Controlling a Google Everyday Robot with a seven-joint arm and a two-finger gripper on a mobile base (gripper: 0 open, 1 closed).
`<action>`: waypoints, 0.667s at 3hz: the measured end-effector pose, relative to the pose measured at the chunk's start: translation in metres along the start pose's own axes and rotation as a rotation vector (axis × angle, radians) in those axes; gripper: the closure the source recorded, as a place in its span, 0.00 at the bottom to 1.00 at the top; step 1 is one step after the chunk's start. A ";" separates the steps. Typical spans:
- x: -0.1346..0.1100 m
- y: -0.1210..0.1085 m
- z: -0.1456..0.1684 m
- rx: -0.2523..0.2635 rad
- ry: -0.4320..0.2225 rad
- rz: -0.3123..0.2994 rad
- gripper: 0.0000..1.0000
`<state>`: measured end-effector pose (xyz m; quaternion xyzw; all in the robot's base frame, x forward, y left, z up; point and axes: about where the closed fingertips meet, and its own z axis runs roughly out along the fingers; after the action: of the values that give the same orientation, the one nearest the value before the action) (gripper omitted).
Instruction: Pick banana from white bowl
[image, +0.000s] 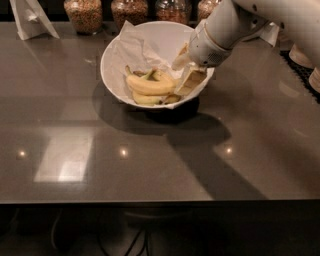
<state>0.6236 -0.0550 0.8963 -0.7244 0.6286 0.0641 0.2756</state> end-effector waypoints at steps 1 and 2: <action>0.007 0.005 0.019 -0.042 -0.002 0.017 0.41; 0.012 0.006 0.034 -0.068 -0.003 0.028 0.42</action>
Offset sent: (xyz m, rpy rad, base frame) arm 0.0089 0.0053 -0.0510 -0.0025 0.1011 0.0039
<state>0.6287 -0.0494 0.8603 -0.7244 0.6357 0.0904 0.2510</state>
